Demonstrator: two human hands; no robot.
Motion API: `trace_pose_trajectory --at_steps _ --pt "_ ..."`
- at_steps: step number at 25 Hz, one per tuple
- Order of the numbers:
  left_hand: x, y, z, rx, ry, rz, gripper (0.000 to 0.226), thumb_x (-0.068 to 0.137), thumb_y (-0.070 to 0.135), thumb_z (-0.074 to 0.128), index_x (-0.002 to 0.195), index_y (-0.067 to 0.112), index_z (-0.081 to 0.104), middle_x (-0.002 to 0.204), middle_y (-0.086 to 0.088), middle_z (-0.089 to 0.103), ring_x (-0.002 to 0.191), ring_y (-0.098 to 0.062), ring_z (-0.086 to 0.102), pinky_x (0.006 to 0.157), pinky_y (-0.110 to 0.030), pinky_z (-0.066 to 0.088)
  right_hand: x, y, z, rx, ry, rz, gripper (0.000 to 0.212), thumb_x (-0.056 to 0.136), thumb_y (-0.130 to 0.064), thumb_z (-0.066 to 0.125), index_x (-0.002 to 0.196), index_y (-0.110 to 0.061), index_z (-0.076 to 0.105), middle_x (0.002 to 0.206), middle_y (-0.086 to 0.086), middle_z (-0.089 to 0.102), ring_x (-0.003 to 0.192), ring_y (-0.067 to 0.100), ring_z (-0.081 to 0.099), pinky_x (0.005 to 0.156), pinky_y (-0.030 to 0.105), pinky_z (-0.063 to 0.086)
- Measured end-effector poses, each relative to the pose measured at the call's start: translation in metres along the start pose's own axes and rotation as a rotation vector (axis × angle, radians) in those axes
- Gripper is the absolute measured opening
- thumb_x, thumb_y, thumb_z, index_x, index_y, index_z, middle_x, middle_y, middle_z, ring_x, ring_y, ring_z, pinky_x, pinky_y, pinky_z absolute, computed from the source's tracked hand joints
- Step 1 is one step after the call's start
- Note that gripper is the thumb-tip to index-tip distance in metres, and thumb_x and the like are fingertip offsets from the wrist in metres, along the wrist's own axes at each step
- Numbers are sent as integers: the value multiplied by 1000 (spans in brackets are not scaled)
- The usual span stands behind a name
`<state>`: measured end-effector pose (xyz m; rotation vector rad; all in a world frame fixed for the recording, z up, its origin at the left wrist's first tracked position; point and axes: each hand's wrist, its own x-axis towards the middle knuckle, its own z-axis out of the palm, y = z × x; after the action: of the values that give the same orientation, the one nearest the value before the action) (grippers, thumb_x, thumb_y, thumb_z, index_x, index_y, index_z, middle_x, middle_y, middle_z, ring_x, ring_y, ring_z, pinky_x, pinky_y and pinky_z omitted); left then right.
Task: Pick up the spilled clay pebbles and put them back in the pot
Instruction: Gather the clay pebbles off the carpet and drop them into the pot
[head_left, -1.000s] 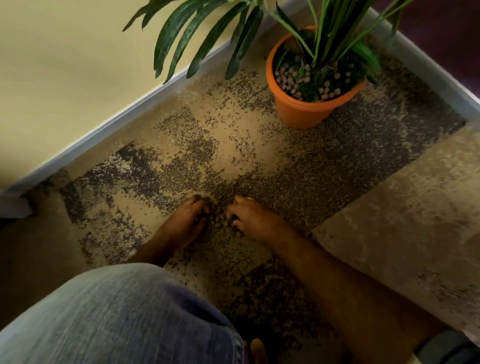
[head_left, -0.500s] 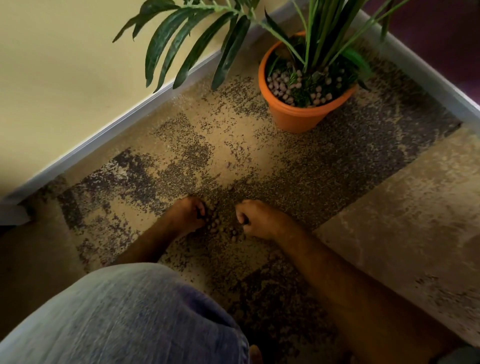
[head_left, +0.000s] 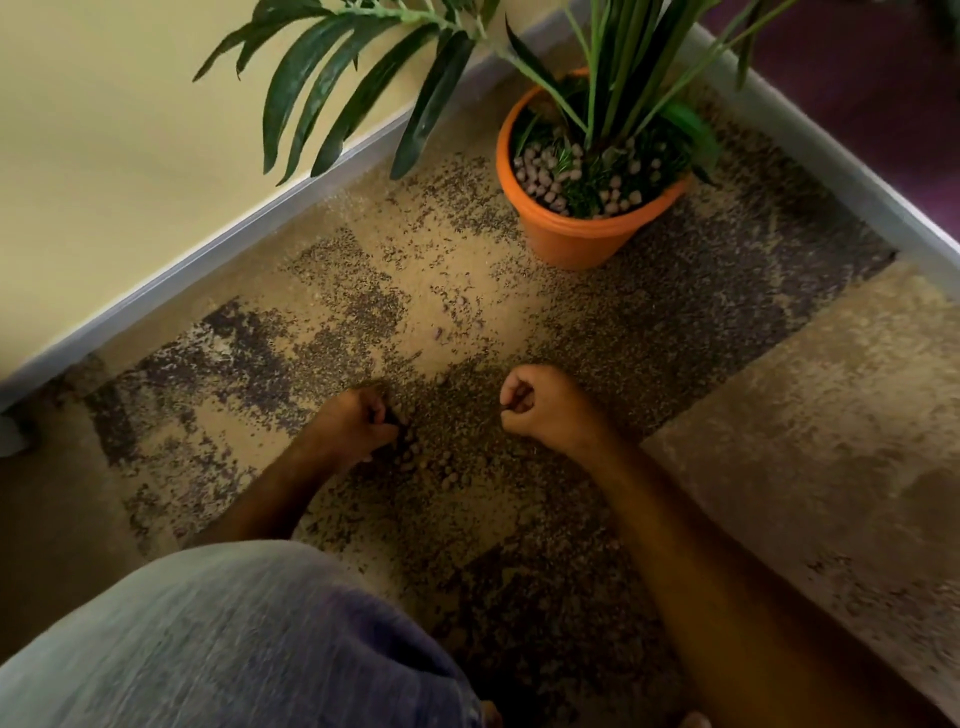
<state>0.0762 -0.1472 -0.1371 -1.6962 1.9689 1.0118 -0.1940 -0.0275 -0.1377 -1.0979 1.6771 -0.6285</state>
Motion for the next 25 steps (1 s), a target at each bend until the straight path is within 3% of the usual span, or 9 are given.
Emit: trace_pose_trajectory --at_steps 2,5,8,10,12,14,16,21,25 --pt "5 5 -4 6 -25 -1 29 87 21 74 66 19 55 58 0 59 44 -11 62 45 -29 52 0 4 -5 63 60 21 16 74 -13 77 81 -20 64 73 -7 66 62 -3 61 54 15 49" --pt "5 17 -9 -44 -49 47 28 89 23 73 66 19 58 52 5 57 42 -9 58 44 -26 48 -1 4 -11 124 133 66 15 75 -16 78 80 -21 64 72 -7 68 60 1 63 57 22 53" --pt "-3 43 -22 -364 -22 154 23 90 13 70 70 22 63 55 7 61 53 -16 60 45 -27 50 0 -12 -24 336 199 87 14 78 -13 77 83 -19 66 76 0 71 62 8 69 60 25 55" --pt "-9 73 -39 -488 -12 285 21 92 11 67 80 28 72 61 9 66 54 -11 61 47 -23 49 2 -33 -38 474 256 52 14 77 -15 78 86 -18 67 84 3 73 65 10 71 64 23 57" --pt "-11 109 -58 -480 7 392 12 93 15 66 85 22 70 65 8 65 56 -8 61 51 -20 50 7 -59 -57 532 325 -29 16 77 -15 78 90 -15 67 86 3 73 67 11 71 66 22 59" --pt "-8 145 -77 -457 62 487 14 93 18 66 85 7 62 67 4 62 56 -7 59 53 -18 52 17 -86 -79 494 388 -135 18 78 -10 76 93 -10 66 86 5 73 67 9 70 63 20 58" --pt "-2 183 -94 -440 118 588 18 93 20 65 85 4 60 65 4 58 54 -7 57 53 -18 53 29 -109 -101 360 454 -238 18 78 -6 74 93 -8 65 86 3 71 71 5 69 65 19 58" --pt "31 257 -126 -521 201 600 12 89 23 66 81 15 63 67 -3 63 62 -21 62 66 -40 55 53 -134 -126 144 753 -374 19 78 -1 69 94 -8 63 82 -8 62 74 -4 60 73 17 55" --pt "43 270 -128 -561 224 598 7 84 28 67 82 23 62 79 1 70 78 -26 74 79 -48 62 61 -131 -123 38 762 -396 33 87 5 60 119 0 61 117 9 66 112 16 63 98 34 52"
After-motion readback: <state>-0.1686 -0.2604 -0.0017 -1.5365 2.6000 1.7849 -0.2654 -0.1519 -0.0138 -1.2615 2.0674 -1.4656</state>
